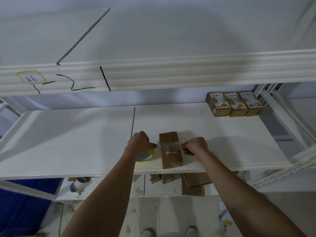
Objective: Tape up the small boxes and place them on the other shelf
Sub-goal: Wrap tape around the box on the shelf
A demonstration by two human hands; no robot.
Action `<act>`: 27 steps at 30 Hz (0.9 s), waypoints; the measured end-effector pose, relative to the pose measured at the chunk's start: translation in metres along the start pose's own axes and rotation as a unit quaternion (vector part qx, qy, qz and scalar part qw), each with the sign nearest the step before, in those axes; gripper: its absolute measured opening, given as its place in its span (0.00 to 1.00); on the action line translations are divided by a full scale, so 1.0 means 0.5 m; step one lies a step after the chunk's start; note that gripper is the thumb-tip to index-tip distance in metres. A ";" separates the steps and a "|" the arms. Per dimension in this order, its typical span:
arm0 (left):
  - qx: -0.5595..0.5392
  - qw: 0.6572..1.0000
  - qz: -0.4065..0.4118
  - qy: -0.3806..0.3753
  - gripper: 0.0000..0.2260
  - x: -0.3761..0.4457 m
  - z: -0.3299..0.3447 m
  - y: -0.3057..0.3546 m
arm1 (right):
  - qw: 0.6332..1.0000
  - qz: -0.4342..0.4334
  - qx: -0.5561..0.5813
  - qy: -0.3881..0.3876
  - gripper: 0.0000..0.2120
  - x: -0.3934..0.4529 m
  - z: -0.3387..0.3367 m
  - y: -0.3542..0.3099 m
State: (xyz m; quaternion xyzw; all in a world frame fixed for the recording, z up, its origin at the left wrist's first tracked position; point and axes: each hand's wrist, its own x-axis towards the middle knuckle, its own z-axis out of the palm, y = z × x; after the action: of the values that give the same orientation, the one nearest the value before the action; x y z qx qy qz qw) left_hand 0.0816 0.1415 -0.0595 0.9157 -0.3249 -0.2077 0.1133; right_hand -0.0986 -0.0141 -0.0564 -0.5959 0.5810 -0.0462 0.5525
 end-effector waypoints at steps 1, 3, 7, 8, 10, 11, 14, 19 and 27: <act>0.001 1.000 0.000 0.001 0.23 -0.002 0.002 0.000 | 1.000 0.002 -0.001 0.003 0.08 0.001 0.002 0.003; 0.000 1.000 -0.001 0.005 0.23 -0.003 0.005 0.001 | 1.000 0.004 -0.003 0.014 0.08 0.005 0.006 0.010; 0.001 1.000 -0.005 0.008 0.23 -0.005 0.011 0.000 | 1.000 0.009 0.011 0.027 0.07 0.012 0.012 0.016; 0.001 1.000 -0.005 0.007 0.23 -0.005 0.011 -0.001 | 1.000 0.009 0.008 0.028 0.06 0.014 0.012 0.016; 0.002 1.000 -0.003 0.007 0.23 -0.004 0.010 -0.001 | 1.000 0.008 0.002 0.028 0.06 0.016 0.013 0.015; 0.002 1.000 -0.001 0.008 0.23 -0.004 0.010 0.000 | 1.000 0.008 0.000 0.028 0.06 0.017 0.012 0.015; -0.001 1.000 -0.002 0.010 0.23 -0.002 0.007 0.000 | 1.000 0.010 -0.006 0.028 0.06 0.022 0.012 0.017; -0.002 1.000 -0.015 0.001 0.24 -0.002 0.011 -0.004 | 0.999 0.004 -0.016 0.033 0.05 0.022 0.016 0.017; 0.003 1.000 -0.013 0.000 0.24 -0.001 0.020 -0.002 | 0.992 -0.062 -0.106 0.041 0.07 0.027 0.030 0.025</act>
State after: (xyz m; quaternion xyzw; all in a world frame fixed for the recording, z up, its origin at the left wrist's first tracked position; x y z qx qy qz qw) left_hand 0.0772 0.1418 -0.0683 0.9202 -0.3140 -0.2076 0.1077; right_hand -0.0916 -0.0114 -0.0788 -0.6834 0.5668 -0.0433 0.4581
